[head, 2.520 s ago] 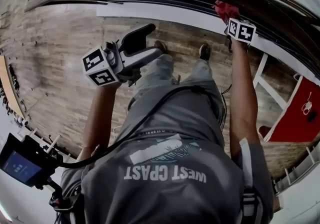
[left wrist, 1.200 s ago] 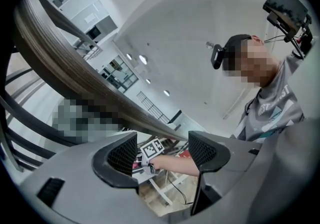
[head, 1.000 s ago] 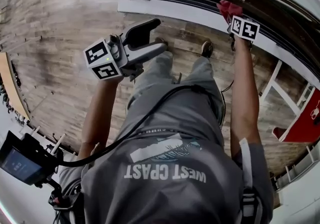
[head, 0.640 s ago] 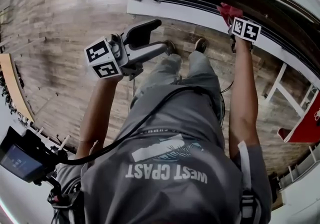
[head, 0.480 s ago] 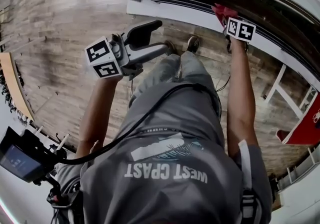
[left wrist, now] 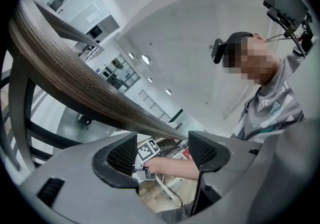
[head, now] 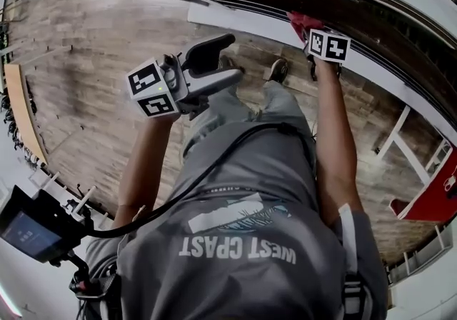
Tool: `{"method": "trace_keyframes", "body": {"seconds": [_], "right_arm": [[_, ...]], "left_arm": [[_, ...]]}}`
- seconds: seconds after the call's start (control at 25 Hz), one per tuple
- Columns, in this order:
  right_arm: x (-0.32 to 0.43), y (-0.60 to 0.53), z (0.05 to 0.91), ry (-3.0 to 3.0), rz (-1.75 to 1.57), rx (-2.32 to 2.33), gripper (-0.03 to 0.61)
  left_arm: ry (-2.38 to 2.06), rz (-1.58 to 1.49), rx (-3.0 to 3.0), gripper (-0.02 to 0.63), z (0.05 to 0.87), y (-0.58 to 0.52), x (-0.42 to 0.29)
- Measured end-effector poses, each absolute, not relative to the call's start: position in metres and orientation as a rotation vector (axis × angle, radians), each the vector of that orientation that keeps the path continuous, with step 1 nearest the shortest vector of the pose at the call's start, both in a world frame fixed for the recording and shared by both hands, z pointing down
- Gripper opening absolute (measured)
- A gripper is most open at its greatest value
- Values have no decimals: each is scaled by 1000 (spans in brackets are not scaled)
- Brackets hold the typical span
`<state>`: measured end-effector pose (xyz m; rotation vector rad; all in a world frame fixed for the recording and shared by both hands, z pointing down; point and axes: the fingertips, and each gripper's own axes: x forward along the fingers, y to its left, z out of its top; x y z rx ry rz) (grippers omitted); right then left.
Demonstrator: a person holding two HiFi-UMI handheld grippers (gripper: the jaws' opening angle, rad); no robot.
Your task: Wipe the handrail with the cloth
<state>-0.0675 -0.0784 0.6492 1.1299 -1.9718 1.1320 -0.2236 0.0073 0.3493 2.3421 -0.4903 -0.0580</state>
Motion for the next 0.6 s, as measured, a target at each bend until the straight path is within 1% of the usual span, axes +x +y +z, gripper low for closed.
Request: {"method": "trace_keyframes", "body": {"seconds": [0.2,0.48,0.6], "right_arm": [[-52,-77,645,-1947,1116,1130,72],[-8,-58,654,-1883,1123,1180,72],[-15,-67,656,-1857,1124,1212,72]], "left_arm": [[-478,-72,2329,327,348,7,-219],[-404,-40,2331,327,351,19,-200],[-374,-21,2351,327,348,7,-221]]}}
